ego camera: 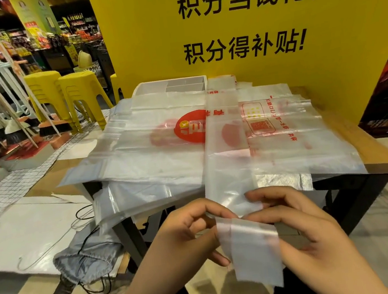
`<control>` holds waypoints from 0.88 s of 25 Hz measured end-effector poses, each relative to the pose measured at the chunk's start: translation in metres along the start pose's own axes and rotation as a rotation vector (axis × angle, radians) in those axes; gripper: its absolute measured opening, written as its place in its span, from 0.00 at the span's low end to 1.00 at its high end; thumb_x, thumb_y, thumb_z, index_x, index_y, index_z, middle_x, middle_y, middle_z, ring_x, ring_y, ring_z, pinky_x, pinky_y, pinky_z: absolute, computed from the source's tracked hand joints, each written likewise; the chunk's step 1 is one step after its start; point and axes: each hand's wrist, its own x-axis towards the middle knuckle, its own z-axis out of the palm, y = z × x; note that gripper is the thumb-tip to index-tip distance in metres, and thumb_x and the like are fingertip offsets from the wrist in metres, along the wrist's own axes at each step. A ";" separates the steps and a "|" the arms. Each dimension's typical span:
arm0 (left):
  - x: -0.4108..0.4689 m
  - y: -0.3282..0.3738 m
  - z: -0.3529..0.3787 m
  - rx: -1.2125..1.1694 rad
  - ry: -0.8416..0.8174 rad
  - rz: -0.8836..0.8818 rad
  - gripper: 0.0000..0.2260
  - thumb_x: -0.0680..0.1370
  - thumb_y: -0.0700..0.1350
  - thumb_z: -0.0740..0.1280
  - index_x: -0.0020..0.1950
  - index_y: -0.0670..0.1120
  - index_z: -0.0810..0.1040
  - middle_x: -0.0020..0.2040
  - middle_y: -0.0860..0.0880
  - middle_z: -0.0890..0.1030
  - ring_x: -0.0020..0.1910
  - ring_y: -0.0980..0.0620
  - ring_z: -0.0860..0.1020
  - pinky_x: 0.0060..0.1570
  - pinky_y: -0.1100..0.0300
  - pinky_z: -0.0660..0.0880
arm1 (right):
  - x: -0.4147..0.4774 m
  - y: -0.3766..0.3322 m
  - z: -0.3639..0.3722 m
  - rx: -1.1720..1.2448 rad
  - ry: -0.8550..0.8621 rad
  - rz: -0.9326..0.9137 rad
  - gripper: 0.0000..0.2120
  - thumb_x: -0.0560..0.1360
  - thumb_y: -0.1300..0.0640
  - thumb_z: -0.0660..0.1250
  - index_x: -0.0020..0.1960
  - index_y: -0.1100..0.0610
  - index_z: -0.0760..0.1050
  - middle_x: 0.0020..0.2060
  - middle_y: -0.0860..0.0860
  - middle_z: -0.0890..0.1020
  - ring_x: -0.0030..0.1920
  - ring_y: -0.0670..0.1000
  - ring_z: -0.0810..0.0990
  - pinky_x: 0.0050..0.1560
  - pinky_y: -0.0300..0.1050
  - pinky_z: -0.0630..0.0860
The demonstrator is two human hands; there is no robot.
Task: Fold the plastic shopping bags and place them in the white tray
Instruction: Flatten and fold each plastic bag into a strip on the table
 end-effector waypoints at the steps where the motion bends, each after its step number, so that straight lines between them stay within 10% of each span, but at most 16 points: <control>1: 0.000 -0.002 0.002 0.007 0.008 -0.009 0.05 0.69 0.46 0.71 0.44 0.50 0.84 0.42 0.46 0.85 0.37 0.52 0.82 0.35 0.58 0.78 | 0.000 -0.001 0.001 0.014 0.023 -0.001 0.10 0.72 0.54 0.73 0.51 0.41 0.83 0.61 0.43 0.78 0.61 0.48 0.79 0.56 0.33 0.73; 4: 0.000 -0.003 0.010 -0.007 0.056 -0.019 0.03 0.73 0.44 0.72 0.45 0.49 0.85 0.43 0.44 0.84 0.39 0.49 0.83 0.33 0.57 0.78 | 0.003 -0.007 0.011 0.080 0.167 0.034 0.10 0.75 0.40 0.68 0.45 0.44 0.83 0.55 0.44 0.79 0.55 0.47 0.80 0.51 0.32 0.73; 11: 0.008 0.001 0.034 -0.071 0.326 -0.124 0.10 0.75 0.46 0.73 0.48 0.42 0.76 0.37 0.45 0.83 0.36 0.47 0.85 0.25 0.57 0.78 | 0.013 -0.011 0.036 -0.034 0.441 0.372 0.11 0.71 0.46 0.73 0.33 0.49 0.77 0.44 0.44 0.76 0.44 0.44 0.78 0.38 0.31 0.71; 22: 0.008 -0.005 0.047 0.040 0.417 0.026 0.07 0.80 0.47 0.68 0.52 0.55 0.71 0.34 0.46 0.83 0.29 0.43 0.82 0.29 0.48 0.80 | 0.004 -0.016 0.048 -0.021 0.365 0.398 0.19 0.74 0.41 0.64 0.65 0.37 0.71 0.36 0.42 0.80 0.36 0.42 0.80 0.36 0.31 0.73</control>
